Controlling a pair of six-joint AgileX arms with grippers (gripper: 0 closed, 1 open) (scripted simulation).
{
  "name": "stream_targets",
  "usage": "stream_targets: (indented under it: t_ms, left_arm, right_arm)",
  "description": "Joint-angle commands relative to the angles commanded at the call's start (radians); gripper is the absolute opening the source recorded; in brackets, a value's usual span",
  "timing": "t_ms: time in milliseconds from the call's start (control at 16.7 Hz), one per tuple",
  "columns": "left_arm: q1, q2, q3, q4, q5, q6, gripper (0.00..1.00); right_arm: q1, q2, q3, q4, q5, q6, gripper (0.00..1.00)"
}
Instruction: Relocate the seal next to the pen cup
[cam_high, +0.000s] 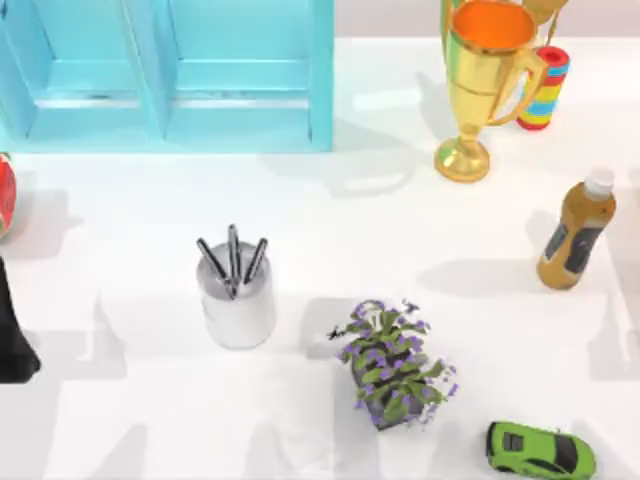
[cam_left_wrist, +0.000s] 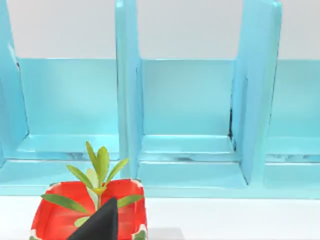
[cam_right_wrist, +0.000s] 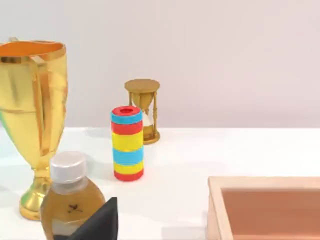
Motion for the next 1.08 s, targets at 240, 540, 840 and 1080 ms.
stream_targets:
  t_ms: [240, 540, 840, 1080]
  left_arm:
    - [0.007, 0.031, 0.032, -0.031, -0.001, 0.007, 1.00]
    - [0.047, 0.294, 0.287, -0.250, -0.001, 0.053, 1.00]
    - [0.105, 0.791, 0.667, -0.595, 0.002, 0.119, 1.00]
    - [0.155, 1.194, 0.960, -0.882, 0.003, 0.171, 1.00]
  right_arm:
    - [0.000, 0.000, 0.000, 0.000, 0.000, 0.000, 1.00]
    - [0.000, 0.000, 0.000, 0.000, 0.000, 0.000, 1.00]
    - [0.000, 0.000, 0.000, 0.000, 0.000, 0.000, 1.00]
    - [0.000, 0.000, 0.000, 0.000, 0.000, 0.000, 1.00]
